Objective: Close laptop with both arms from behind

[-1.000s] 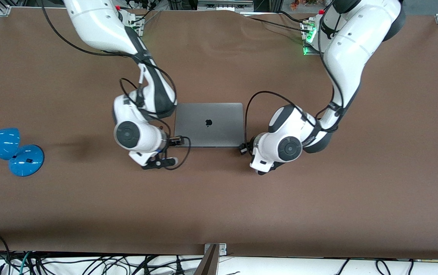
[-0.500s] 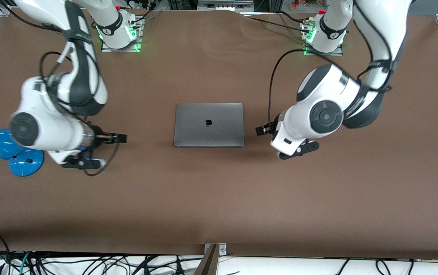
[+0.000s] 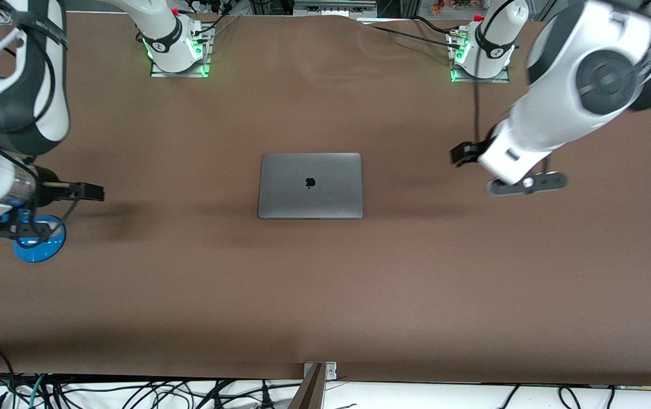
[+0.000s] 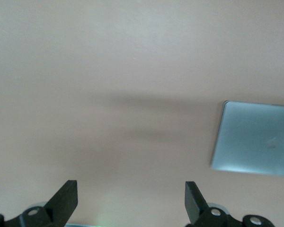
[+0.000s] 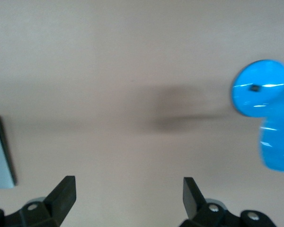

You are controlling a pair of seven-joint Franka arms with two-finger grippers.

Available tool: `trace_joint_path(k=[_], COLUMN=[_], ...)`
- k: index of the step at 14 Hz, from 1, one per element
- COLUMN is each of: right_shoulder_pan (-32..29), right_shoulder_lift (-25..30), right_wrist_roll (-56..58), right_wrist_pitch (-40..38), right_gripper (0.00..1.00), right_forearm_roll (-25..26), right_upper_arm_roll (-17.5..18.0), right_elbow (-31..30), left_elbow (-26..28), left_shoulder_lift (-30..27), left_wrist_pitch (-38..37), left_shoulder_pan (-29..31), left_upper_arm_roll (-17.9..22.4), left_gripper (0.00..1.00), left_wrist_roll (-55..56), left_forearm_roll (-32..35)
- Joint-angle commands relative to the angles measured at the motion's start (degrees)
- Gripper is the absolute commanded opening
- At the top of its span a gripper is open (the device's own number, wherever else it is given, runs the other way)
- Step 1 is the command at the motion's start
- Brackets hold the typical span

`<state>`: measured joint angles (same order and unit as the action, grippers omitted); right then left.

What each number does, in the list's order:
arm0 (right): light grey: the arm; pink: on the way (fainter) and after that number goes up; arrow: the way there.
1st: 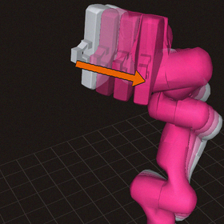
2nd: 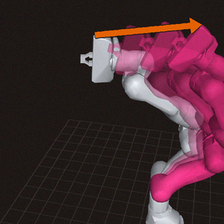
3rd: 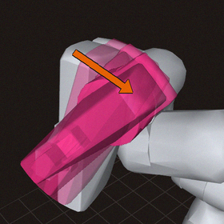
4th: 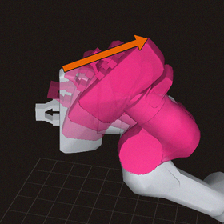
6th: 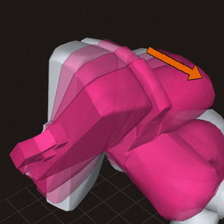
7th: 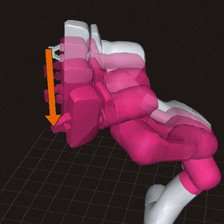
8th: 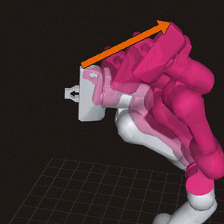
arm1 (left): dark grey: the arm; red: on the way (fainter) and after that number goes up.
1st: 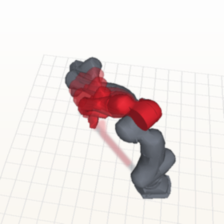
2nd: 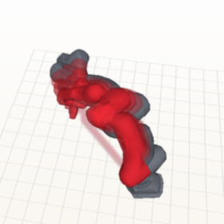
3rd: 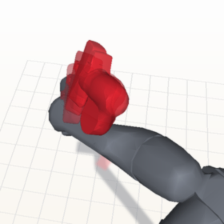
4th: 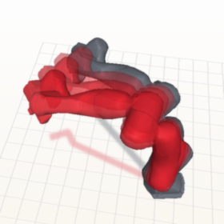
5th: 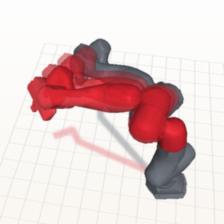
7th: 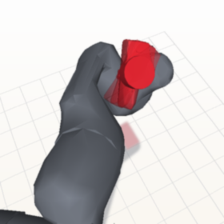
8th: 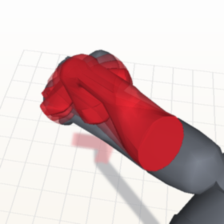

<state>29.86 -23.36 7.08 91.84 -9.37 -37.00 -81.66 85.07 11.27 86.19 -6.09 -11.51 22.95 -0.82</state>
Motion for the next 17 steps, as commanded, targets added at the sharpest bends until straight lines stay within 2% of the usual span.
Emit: trace_joint_path(k=[1, 3, 5, 6, 8, 10, 13, 17], right_shoulder_pan=[-6.8, -12.88, -17.97, -19.83, -22.29, -25.8, -26.79, -26.7], right_shoulder_lift=[7.78, 11.92, 16.48, 19.38, 25.26, 27.49, 27.4, 25.82], right_wrist_roll=[0.39, 0.39, 0.39, 0.21, -3.37, -5.85, -5.94, -5.94], right_wrist_pitch=[-0.78, -0.95, -1.31, -1.31, -0.61, -0.87, -0.96, -0.52], right_gripper=[1.0, 1.0, 1.0, 1.0, 1.0, 1.0, 1.0, 1.0], right_forearm_roll=[3.82, 6.02, 7.26, 9.17, 11.12, 11.13, 10.87, 10.42], right_upper_arm_roll=[7.69, 14.3, 20.01, 22.65, 25.74, 29.86, 30.41, 30.41], right_elbow=[-1.74, -3.15, -5.34, -8.14, -15.07, -16.25, -16.07, -15.37], left_elbow=[9.29, 11.25, 10.03, 8.98, 6.08, 5.1, 5.8, 10.02], left_shoulder_lift=[-10.45, -13.81, -13.91, -13.82, -12.59, -11.71, -12.05, -15.31], left_wrist_pitch=[0.2, -0.67, -2.25, -2.26, -2.34, -2.0, -1.91, -0.24], left_shoulder_pan=[0.37, 4.65, 11.07, 12.14, 12.5, 13.29, 13.3, 9.35], left_upper_arm_roll=[5.52, 6.59, 4.58, 4.39, 4.83, 4.92, 4.66, 5.0], left_gripper=[1.0, 1.0, 1.0, 1.0, 1.0, 1.0, 1.0, 1.0], left_wrist_roll=[-10.79, -14.85, -19.15, -20.13, -20.05, -20.4, -22.5, -20.94], left_forearm_roll=[0.38, 0.46, 0.64, 0.9, 1.34, 2.04, 3.01, 2.49])
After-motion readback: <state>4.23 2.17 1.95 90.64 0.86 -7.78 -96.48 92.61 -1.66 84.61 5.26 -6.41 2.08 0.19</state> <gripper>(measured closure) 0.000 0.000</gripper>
